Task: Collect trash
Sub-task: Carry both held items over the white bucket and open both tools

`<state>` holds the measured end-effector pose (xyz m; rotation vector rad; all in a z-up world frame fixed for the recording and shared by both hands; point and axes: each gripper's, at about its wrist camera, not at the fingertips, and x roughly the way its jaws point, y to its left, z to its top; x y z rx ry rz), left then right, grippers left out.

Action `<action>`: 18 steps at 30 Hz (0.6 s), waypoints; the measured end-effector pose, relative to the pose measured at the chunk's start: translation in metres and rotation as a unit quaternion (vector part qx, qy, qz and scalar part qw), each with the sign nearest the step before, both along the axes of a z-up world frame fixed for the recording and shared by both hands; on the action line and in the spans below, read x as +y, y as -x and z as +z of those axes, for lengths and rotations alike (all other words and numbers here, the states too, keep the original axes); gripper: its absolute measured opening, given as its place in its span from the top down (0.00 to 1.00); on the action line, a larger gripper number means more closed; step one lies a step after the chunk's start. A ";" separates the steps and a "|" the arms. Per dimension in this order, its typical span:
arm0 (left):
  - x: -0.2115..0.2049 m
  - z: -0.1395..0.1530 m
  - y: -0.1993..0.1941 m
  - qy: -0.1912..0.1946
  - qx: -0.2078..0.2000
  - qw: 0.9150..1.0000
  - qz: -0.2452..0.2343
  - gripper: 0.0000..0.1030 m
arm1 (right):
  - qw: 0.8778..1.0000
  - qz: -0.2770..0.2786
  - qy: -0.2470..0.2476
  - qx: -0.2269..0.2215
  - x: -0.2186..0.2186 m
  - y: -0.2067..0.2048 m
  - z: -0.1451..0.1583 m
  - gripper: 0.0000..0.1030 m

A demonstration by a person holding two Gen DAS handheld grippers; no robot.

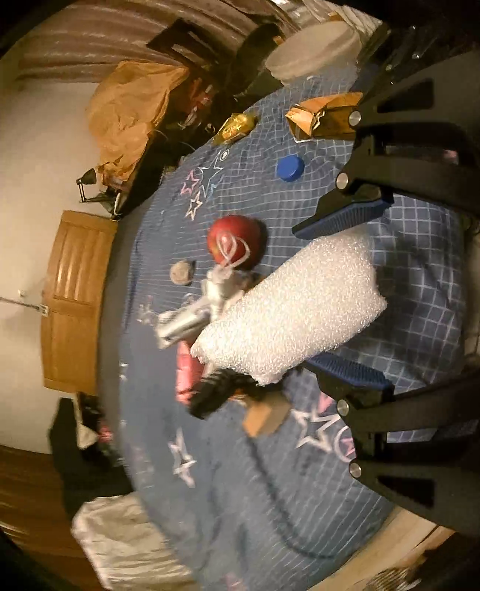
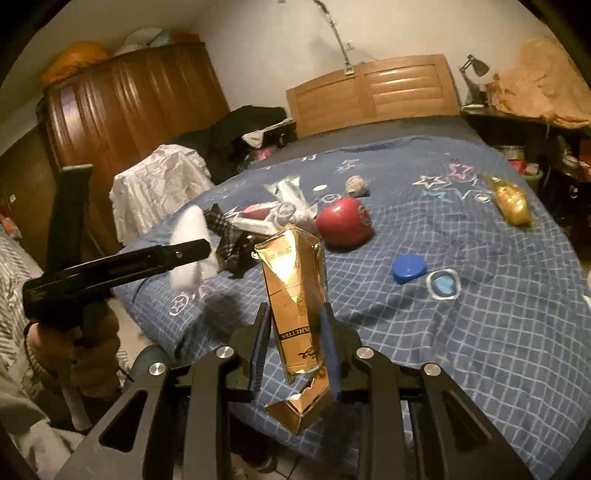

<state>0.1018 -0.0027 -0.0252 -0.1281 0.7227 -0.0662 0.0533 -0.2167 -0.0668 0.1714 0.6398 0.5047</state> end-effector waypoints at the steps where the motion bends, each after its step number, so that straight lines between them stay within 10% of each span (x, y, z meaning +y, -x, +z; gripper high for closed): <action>1: -0.002 0.004 0.002 -0.008 -0.006 1.000 -0.001 0.43 | 1.000 -0.011 0.000 -0.002 -0.003 0.001 0.004 0.72; 18: -0.160 0.064 -0.001 -0.077 -0.121 0.979 -0.142 0.43 | 0.972 -0.223 0.015 -0.073 -0.149 0.056 0.071 0.72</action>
